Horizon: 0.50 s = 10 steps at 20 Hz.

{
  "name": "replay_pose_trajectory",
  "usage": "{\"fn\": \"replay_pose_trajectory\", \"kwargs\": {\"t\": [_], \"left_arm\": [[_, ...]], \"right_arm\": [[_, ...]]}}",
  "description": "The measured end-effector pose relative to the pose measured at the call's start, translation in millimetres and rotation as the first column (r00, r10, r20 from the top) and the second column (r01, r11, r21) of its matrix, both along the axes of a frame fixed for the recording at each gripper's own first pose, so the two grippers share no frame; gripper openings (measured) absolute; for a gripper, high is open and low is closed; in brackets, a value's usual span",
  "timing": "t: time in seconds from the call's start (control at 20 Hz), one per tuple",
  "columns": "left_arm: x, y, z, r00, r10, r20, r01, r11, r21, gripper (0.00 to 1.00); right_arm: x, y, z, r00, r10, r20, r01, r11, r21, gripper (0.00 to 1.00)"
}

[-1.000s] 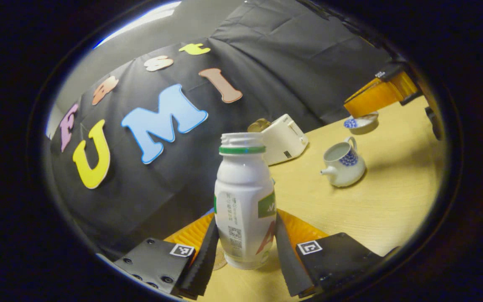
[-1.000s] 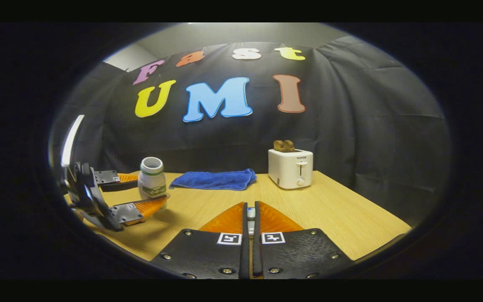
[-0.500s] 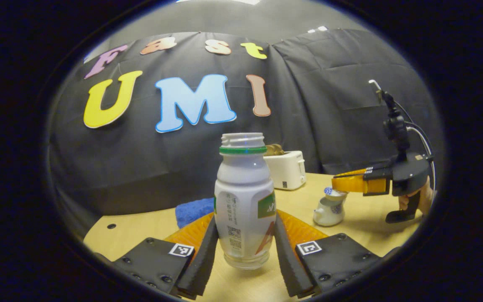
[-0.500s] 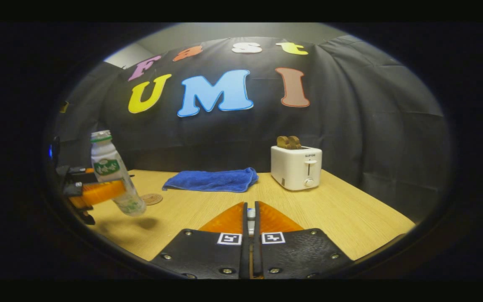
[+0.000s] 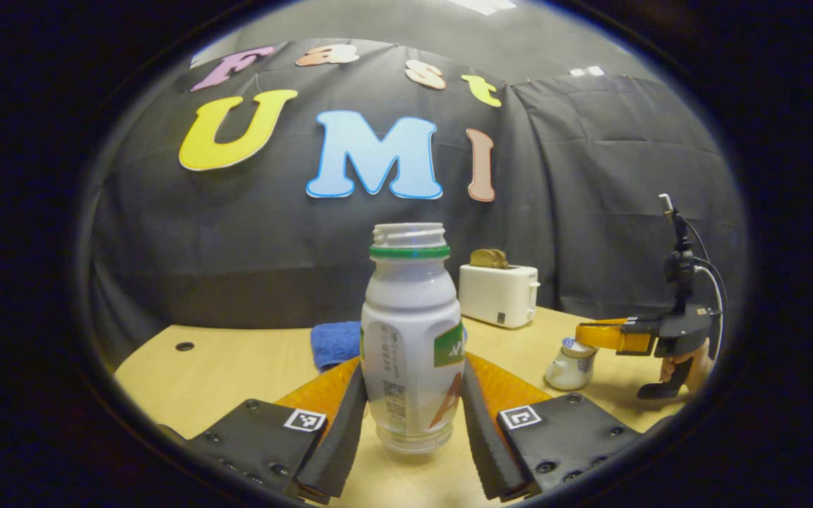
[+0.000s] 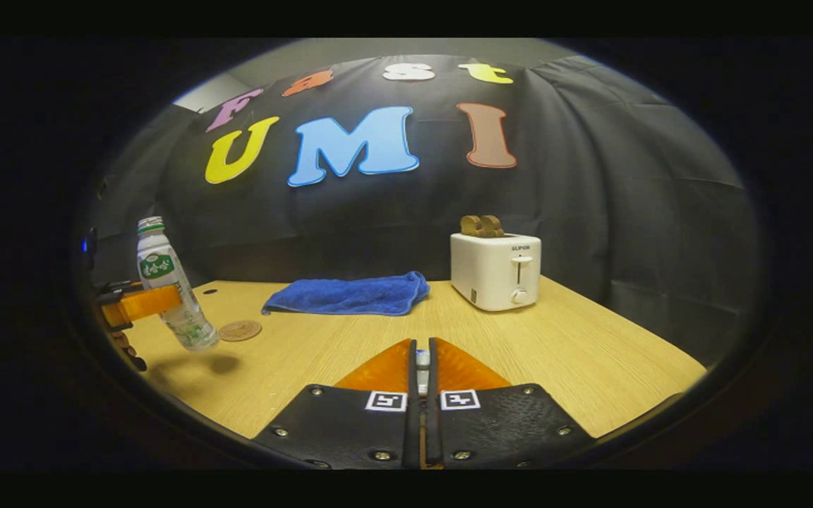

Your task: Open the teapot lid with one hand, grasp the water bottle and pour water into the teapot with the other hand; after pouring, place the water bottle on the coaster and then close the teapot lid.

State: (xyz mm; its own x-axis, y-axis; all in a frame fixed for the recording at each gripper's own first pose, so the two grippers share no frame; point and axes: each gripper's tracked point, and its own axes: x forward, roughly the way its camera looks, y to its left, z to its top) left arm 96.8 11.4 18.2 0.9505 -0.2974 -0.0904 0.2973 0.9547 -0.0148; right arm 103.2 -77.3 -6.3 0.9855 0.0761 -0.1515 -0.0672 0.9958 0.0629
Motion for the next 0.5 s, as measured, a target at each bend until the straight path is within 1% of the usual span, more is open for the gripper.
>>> {"fn": "replay_pose_trajectory", "kwargs": {"t": [0.05, 0.1, 0.2, 0.25, 0.3, 0.35, 0.4, 0.45, 0.5], "left_arm": [[0, 3, 0, 1.000, 0.007, 0.000, -0.007, 1.000, 0.001, 0.68], [0, 5, 0, 1.000, 0.009, 0.001, -0.009, 1.000, 0.007, 0.75], [3, 7, 1, 1.000, 0.020, 0.004, -0.020, 0.999, 0.028, 0.75], [2, 8, 1, 1.000, 0.025, 0.007, -0.025, 0.999, 0.038, 0.75], [3, 7, 3, 1.000, 0.026, 0.009, -0.026, 0.999, 0.047, 0.74], [5, 5, 7, 1.000, 0.028, 0.014, -0.029, 0.998, 0.056, 0.74], [6, 7, 9, 0.999, 0.036, 0.019, -0.037, 0.997, 0.065, 0.74], [9, 9, 15, 0.998, 0.050, 0.027, -0.052, 0.996, 0.070, 0.80], [11, 12, 22, 0.997, 0.062, 0.040, -0.065, 0.996, 0.065, 0.80]], "right_arm": [[0, -1, -2, 1.000, -0.004, -0.004, 0.004, 1.000, -0.001, 0.03], [1, 0, -5, 1.000, -0.003, -0.009, 0.003, 1.000, 0.001, 0.03], [2, 0, -10, 1.000, -0.004, -0.018, 0.004, 1.000, 0.008, 0.03], [3, 0, -8, 1.000, -0.007, -0.012, 0.007, 1.000, 0.015, 0.00], [3, 0, -11, 1.000, -0.008, -0.013, 0.008, 1.000, 0.020, 0.03], [1, 0, -10, 1.000, -0.007, -0.011, 0.007, 0.999, 0.031, 0.22], [0, 2, -8, 1.000, -0.002, -0.009, 0.003, 0.999, 0.047, 0.10], [-1, 1, -4, 1.000, -0.007, 0.004, 0.006, 0.998, 0.060, 0.11], [-6, 0, 5, 1.000, -0.013, 0.025, 0.011, 0.997, 0.075, 0.00]]}}
